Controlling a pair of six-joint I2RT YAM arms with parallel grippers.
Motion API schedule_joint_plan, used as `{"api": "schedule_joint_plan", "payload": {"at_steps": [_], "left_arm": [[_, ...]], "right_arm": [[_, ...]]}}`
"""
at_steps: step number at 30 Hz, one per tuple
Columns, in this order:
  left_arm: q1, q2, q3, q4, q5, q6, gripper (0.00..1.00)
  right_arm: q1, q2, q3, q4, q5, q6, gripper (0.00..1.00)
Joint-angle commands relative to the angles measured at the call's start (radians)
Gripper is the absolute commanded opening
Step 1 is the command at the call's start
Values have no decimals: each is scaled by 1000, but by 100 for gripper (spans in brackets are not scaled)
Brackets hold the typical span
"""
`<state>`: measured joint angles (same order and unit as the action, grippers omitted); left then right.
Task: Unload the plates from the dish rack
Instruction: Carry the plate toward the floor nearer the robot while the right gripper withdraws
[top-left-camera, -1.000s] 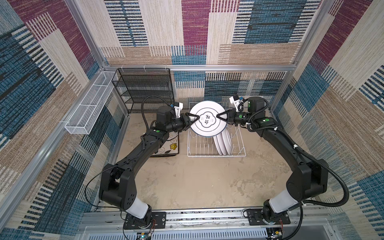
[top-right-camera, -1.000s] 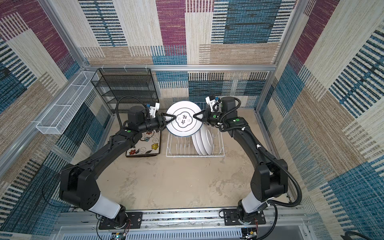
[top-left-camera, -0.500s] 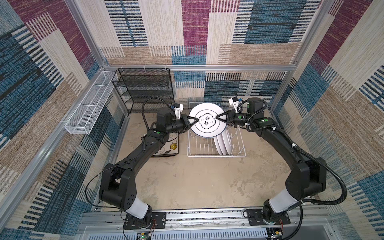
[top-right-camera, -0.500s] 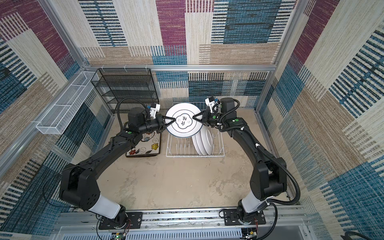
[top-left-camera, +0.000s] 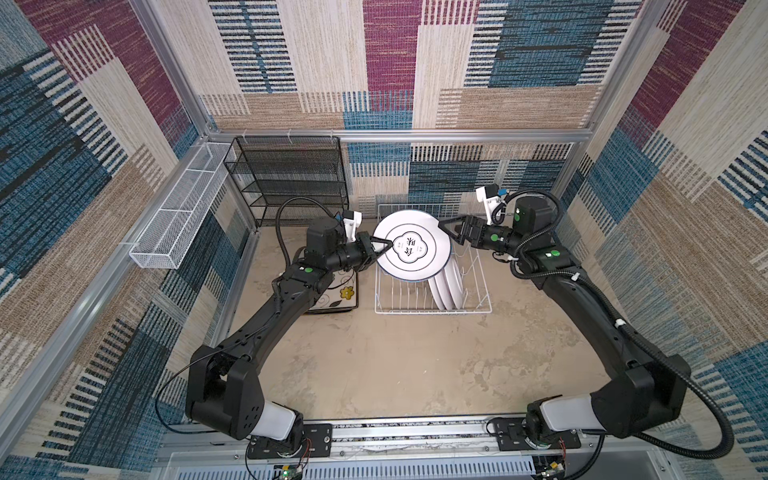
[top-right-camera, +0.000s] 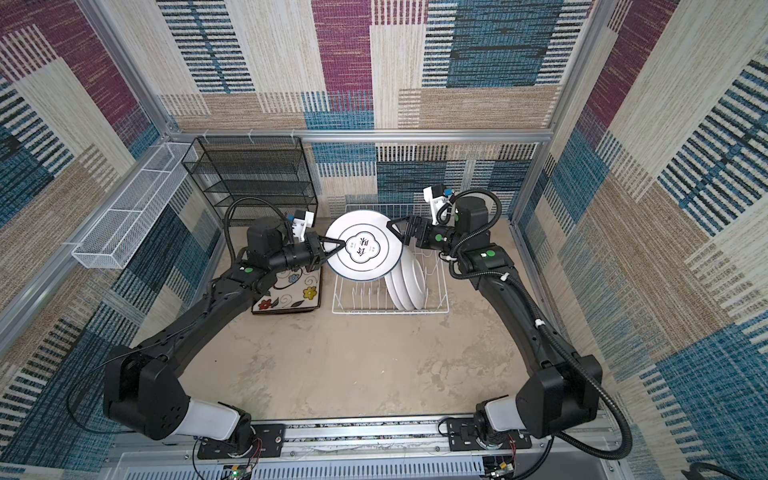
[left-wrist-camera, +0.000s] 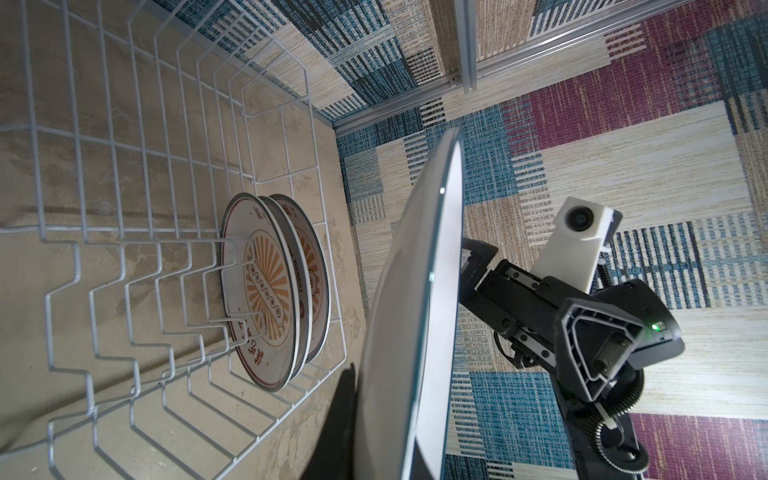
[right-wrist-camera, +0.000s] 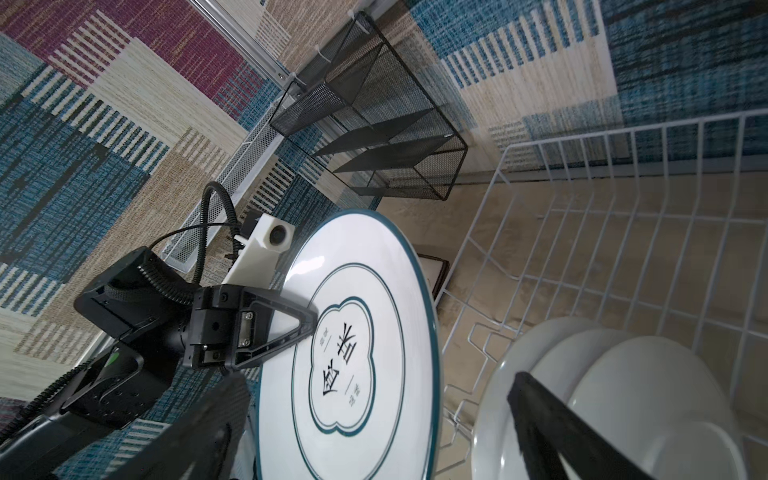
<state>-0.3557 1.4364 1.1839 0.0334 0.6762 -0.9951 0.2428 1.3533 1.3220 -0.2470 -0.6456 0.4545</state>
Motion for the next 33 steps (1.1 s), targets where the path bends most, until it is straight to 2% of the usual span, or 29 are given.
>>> {"api": "schedule_joint_plan", "payload": {"at_steps": [1, 7, 12, 24, 29, 33], "left_arm": [[0, -48, -21, -22, 5, 20, 0], [-1, -179, -88, -137, 0, 64, 0], [-3, -279, -166, -229, 14, 98, 0], [-29, -508, -440, -356, 27, 146, 0], [-39, -530, -522, -445, 41, 239, 0], [-46, -540, -600, -409, 40, 239, 0]], "right_arm": [[1, -77, -41, 35, 90, -158, 100], [0, -273, -211, 83, 91, -383, 100], [0, -382, -266, -5, 81, -557, 100], [9, -535, -388, -152, -27, -873, 100], [21, -564, -424, -233, -67, -1009, 100], [26, -582, -457, -280, -86, -1083, 100]]}}
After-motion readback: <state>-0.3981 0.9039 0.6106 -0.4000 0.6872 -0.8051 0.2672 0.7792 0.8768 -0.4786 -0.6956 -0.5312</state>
